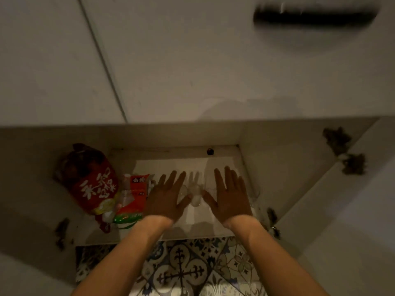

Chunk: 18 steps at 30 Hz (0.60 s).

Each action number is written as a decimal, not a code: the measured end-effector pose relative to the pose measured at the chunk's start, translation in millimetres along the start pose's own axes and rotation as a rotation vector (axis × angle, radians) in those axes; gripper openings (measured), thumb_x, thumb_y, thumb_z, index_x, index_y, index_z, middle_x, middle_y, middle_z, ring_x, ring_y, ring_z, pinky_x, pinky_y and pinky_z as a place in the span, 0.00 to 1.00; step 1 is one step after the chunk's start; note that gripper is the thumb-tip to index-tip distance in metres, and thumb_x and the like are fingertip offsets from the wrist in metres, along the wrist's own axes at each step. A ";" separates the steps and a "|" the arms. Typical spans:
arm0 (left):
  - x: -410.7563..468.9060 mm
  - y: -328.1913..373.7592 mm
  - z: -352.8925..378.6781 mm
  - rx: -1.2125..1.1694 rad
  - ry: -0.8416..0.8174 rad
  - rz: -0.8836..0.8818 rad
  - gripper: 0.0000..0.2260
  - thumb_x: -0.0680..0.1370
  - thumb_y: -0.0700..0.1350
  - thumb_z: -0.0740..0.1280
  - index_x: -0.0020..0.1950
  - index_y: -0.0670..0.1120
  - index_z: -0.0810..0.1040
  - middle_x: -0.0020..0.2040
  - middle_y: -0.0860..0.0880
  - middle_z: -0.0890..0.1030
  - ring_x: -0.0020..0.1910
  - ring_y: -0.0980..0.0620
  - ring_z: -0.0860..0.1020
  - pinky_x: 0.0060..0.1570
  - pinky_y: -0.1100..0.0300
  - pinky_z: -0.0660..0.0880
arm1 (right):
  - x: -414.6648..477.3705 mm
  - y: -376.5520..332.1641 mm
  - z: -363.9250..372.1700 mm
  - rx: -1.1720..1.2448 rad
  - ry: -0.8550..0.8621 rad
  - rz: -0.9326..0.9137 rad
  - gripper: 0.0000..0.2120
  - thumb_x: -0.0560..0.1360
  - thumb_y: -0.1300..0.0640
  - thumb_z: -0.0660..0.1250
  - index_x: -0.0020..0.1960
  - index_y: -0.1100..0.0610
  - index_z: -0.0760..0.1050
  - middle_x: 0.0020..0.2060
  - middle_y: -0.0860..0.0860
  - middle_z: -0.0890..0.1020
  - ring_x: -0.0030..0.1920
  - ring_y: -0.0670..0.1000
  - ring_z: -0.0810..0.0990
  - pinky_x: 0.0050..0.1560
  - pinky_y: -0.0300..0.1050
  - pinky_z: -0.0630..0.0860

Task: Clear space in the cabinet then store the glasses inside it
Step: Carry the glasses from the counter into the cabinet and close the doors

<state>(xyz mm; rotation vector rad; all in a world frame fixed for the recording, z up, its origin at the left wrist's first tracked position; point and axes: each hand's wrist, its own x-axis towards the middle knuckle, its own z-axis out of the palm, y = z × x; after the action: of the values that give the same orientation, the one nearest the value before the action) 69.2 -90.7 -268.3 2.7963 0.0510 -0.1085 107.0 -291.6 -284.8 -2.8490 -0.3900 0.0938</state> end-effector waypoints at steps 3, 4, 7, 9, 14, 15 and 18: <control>-39.3 18.7 -69.6 0.072 -0.083 -0.034 0.29 0.81 0.66 0.54 0.81 0.60 0.55 0.82 0.54 0.52 0.81 0.47 0.54 0.78 0.47 0.57 | -34.9 -11.3 -71.1 -0.082 -0.090 0.051 0.41 0.79 0.28 0.44 0.83 0.49 0.39 0.82 0.57 0.42 0.82 0.58 0.42 0.80 0.57 0.39; -55.8 24.1 -95.0 0.108 -0.093 -0.064 0.25 0.81 0.66 0.54 0.76 0.58 0.65 0.80 0.52 0.61 0.77 0.46 0.64 0.71 0.47 0.65 | -51.6 -13.6 -97.0 -0.125 -0.104 0.058 0.41 0.78 0.28 0.44 0.83 0.50 0.42 0.82 0.59 0.47 0.82 0.59 0.47 0.81 0.59 0.44; -111.2 41.2 -165.8 0.182 -0.070 -0.091 0.26 0.82 0.66 0.52 0.71 0.50 0.70 0.67 0.44 0.77 0.64 0.42 0.74 0.60 0.47 0.72 | -109.5 -14.7 -173.2 -0.192 -0.125 0.087 0.41 0.78 0.28 0.41 0.83 0.53 0.51 0.80 0.61 0.60 0.79 0.61 0.57 0.79 0.61 0.49; -146.3 53.5 -204.4 0.111 -0.071 -0.123 0.30 0.82 0.65 0.52 0.82 0.53 0.58 0.80 0.46 0.64 0.77 0.40 0.62 0.73 0.45 0.64 | -143.6 -13.8 -218.1 -0.160 -0.152 0.110 0.40 0.79 0.29 0.41 0.83 0.51 0.44 0.82 0.60 0.51 0.82 0.60 0.49 0.80 0.59 0.44; -221.2 104.4 -267.0 0.025 -0.039 -0.142 0.31 0.82 0.65 0.54 0.82 0.53 0.58 0.83 0.46 0.57 0.81 0.40 0.55 0.77 0.43 0.60 | -213.0 -12.9 -300.1 -0.086 -0.178 0.124 0.39 0.80 0.31 0.45 0.83 0.51 0.44 0.82 0.60 0.48 0.82 0.60 0.49 0.80 0.60 0.47; -235.1 110.1 -278.2 0.037 -0.021 -0.147 0.31 0.82 0.64 0.55 0.82 0.52 0.59 0.82 0.45 0.58 0.80 0.40 0.57 0.76 0.42 0.62 | -224.7 -8.5 -314.2 -0.089 -0.167 0.134 0.39 0.81 0.32 0.46 0.83 0.52 0.45 0.82 0.60 0.50 0.81 0.61 0.50 0.80 0.61 0.49; -282.2 103.7 -304.4 0.094 -0.021 -0.260 0.30 0.81 0.64 0.57 0.81 0.51 0.62 0.81 0.43 0.62 0.79 0.38 0.60 0.74 0.40 0.65 | -256.8 8.1 -351.6 -0.096 -0.128 0.211 0.38 0.81 0.34 0.51 0.83 0.55 0.50 0.80 0.64 0.56 0.79 0.64 0.57 0.77 0.63 0.56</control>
<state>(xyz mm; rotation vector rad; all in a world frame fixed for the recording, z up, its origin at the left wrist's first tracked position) -186.0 -92.0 75.2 2.8674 0.4153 -0.2083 -103.2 -457.0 58.9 -2.9799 -0.1206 0.3071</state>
